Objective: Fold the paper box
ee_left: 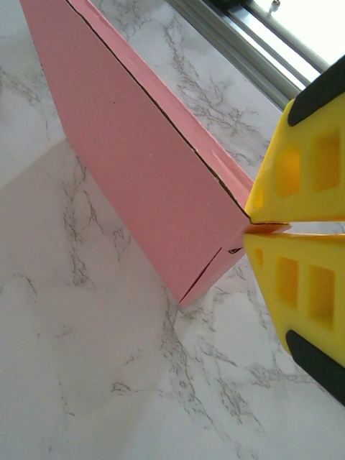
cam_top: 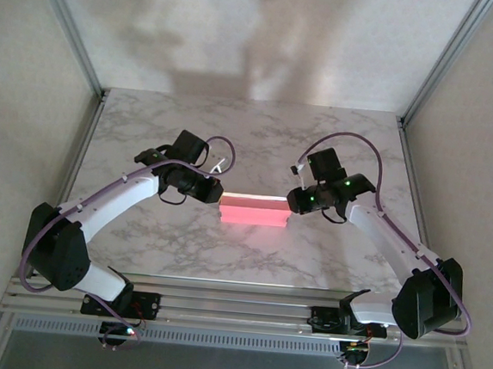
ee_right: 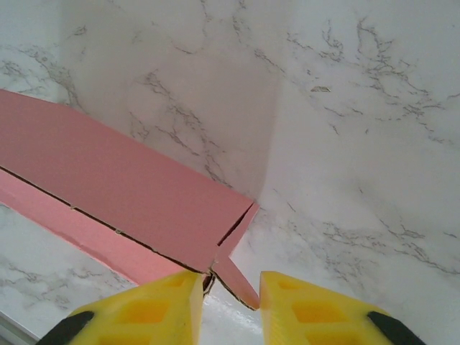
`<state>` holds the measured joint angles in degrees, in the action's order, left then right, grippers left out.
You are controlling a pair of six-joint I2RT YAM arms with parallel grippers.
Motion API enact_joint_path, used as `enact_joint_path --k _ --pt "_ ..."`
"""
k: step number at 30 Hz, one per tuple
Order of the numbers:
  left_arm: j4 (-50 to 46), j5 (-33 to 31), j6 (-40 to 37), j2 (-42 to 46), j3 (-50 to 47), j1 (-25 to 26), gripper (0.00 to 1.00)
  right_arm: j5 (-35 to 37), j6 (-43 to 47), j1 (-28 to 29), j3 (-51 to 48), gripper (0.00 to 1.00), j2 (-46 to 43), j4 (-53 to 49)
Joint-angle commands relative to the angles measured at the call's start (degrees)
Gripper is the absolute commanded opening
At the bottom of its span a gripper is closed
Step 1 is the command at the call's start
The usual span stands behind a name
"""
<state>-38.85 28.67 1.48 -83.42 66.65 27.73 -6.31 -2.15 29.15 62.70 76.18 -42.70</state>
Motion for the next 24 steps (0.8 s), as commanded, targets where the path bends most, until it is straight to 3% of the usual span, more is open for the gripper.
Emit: enact_joint_path --k 1,10,24 --pt "0.0 0.6 1.7 -0.3 1.4 0.6 0.10 -1.7 0.0 0.5 1.8 0.23 -0.4 -0.1" --pt "3.6 1.3 10.6 -0.2 0.0 0.6 0.05 -1.1 -3.8 1.7 1.0 0.07 -0.4 0.6" --pt "8.7 0.6 15.8 2.0 -3.6 0.9 0.06 0.3 -13.7 2.8 -0.2 0.03 -0.5 2.3"
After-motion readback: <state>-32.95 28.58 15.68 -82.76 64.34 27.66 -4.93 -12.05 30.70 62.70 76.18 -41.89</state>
